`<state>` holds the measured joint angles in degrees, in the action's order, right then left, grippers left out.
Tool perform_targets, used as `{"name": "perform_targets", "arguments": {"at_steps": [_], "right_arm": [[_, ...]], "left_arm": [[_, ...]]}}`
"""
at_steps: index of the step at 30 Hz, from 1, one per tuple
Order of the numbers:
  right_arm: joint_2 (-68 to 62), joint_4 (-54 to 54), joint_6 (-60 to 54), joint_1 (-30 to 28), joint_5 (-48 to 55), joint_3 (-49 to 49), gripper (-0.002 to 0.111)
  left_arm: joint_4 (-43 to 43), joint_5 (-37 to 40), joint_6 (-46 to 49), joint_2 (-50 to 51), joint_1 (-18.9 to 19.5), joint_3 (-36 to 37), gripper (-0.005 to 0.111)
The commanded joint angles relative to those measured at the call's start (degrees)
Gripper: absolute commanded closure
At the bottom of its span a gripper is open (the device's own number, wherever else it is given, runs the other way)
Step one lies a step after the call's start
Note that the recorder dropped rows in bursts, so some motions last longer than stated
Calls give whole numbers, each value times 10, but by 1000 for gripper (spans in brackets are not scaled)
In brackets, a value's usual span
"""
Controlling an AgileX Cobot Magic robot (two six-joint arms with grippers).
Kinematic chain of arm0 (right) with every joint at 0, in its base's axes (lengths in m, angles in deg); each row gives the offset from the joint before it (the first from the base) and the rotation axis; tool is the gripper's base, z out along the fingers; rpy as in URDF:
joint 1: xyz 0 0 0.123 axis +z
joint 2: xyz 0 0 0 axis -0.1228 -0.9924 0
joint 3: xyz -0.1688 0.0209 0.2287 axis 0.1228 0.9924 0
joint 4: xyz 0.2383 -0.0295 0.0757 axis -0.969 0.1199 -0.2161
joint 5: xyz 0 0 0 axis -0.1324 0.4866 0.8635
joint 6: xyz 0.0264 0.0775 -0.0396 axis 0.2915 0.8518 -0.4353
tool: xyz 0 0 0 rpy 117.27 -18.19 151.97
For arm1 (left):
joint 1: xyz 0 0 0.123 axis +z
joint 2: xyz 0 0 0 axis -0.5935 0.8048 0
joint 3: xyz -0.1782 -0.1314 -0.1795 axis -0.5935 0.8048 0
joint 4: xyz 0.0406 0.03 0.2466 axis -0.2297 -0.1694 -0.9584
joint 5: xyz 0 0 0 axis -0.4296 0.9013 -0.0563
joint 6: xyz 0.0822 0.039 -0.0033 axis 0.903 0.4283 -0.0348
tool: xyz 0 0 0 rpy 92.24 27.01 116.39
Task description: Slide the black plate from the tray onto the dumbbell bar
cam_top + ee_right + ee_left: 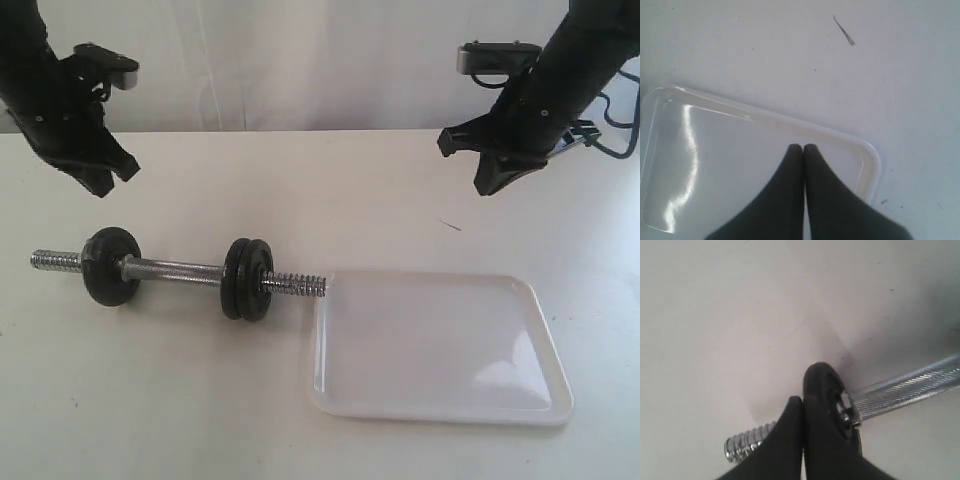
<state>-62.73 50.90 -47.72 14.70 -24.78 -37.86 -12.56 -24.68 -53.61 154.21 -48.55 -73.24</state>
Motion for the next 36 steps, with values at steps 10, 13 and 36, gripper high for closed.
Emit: {"name": "perform_targets", "arguments": {"at_steps": [10, 13, 36], "right_arm": [[7, 44, 6, -89, 60, -3, 108], [7, 57, 6, -89, 60, -2, 108], [296, 58, 4, -89, 62, 89, 108]], "left_arm": [[-29, 173, -182, -8, 114, 0, 107], [-32, 188, -182, -8, 119, 0, 107], [-31, 189, -154, -249, 119, 87, 107]]}}
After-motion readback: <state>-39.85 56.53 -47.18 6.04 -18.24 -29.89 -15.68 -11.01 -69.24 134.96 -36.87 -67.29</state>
